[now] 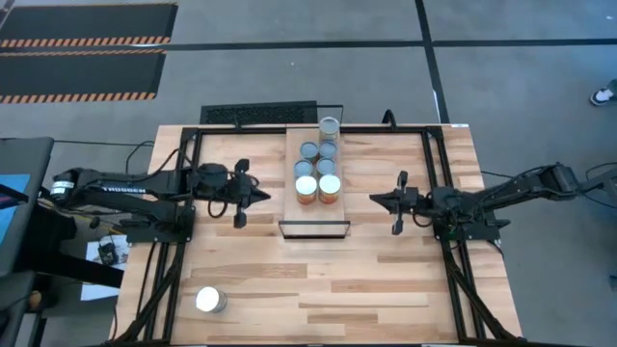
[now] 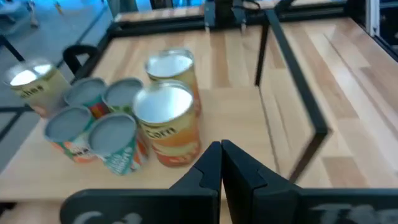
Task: Pick and place cans onto a shelf
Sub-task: Put the large canned peaches on the shelf
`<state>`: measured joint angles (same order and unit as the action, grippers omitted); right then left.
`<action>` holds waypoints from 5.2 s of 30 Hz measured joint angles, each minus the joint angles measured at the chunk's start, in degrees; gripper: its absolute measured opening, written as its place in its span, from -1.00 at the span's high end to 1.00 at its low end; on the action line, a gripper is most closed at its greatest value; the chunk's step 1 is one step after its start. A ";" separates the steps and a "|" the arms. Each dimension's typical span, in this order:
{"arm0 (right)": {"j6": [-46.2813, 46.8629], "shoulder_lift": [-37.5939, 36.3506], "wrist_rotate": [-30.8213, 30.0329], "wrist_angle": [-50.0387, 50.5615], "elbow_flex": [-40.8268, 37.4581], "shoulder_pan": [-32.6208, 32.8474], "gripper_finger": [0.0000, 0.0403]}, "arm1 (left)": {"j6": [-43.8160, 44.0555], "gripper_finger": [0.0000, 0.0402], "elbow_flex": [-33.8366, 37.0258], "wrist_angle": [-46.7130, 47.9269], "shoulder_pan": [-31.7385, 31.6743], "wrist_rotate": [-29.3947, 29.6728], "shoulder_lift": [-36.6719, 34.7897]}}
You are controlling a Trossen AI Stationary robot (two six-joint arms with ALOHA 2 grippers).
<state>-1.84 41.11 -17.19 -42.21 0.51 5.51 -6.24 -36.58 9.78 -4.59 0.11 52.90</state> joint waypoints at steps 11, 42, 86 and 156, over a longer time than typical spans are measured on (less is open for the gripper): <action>-1.68 0.45 -1.51 -0.99 -0.02 2.84 0.98 | 12.67 1.00 -8.08 15.94 13.21 12.01 1.68; -6.45 0.42 -2.60 -2.10 -0.07 2.98 0.95 | 84.09 1.00 -42.25 56.19 49.49 7.01 35.18; -7.49 0.45 -2.45 -1.58 -0.11 1.41 0.95 | 102.70 0.79 -42.90 61.11 57.34 -1.74 48.33; -7.66 0.44 -2.36 -1.41 0.68 1.41 0.95 | -16.97 1.00 -80.60 49.48 -26.04 4.65 65.55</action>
<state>-9.50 41.55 -19.55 -43.62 1.19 6.92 -23.21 -117.18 59.26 -30.64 4.76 118.46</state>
